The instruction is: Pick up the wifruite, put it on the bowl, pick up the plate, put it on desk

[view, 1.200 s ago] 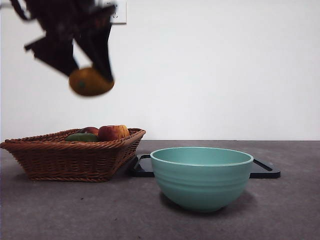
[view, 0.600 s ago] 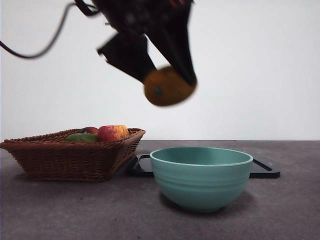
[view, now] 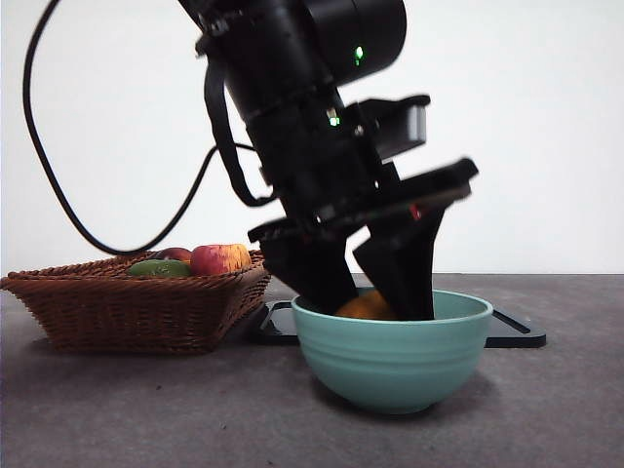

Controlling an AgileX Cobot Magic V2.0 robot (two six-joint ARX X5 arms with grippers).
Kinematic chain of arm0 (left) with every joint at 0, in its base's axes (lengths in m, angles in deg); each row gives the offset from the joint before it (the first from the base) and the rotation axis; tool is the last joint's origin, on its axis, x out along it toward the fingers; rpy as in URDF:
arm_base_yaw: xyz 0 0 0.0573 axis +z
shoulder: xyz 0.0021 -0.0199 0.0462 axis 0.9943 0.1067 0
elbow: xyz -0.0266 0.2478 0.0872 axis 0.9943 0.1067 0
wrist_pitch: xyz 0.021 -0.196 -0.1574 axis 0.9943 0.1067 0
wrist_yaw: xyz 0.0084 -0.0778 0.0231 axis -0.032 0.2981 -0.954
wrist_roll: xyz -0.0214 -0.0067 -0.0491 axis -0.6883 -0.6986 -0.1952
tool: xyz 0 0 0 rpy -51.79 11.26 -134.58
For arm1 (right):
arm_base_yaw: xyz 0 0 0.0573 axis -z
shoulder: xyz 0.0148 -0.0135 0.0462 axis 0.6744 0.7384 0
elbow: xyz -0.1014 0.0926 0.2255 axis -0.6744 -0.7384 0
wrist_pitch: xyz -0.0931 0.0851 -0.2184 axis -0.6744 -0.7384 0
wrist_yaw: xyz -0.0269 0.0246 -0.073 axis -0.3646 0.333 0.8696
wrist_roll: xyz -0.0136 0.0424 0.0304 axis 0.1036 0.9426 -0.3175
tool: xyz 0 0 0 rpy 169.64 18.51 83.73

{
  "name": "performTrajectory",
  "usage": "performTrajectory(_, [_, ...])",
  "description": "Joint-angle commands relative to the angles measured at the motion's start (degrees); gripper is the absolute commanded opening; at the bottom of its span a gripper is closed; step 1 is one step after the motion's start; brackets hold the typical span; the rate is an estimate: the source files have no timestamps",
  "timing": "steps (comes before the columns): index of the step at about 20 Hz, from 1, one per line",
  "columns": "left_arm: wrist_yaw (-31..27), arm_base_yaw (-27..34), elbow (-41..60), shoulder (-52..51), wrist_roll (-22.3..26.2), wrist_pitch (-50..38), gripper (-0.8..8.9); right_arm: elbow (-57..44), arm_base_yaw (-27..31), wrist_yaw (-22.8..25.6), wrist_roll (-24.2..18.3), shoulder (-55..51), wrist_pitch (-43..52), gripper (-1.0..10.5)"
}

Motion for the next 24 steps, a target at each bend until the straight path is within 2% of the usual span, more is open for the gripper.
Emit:
performTrajectory(1, [-0.2,-0.7,-1.1,1.8,-0.2,-0.8,2.89,1.2,-0.3,0.1,0.4,0.4,0.5,4.3])
performTrajectory(3, [-0.2,-0.9,-1.1,1.9,-0.2,-0.9,3.75,1.2,-0.3,0.1,0.4,0.4,0.5,4.3])
performTrajectory(8, [-0.2,-1.0,-1.2,1.5,-0.6,-0.6,3.76,1.2,-0.3,0.1,0.4,0.4,0.5,4.3])
performTrajectory(12, [-0.1,-1.0,-1.2,-2.5,-1.9,-0.6,3.76,1.2,-0.3,0.1,0.4,0.4,0.5,4.3])
performTrajectory(19, [-0.1,1.1,-1.2,-17.8,-3.2,0.7,3.76,1.2,-0.3,0.1,0.4,0.4,0.5,4.3])
performTrajectory(24, [0.0,7.4,-1.2,-31.1,-3.3,5.5,3.76,1.2,-0.3,0.1,0.4,0.5,0.5,4.3])
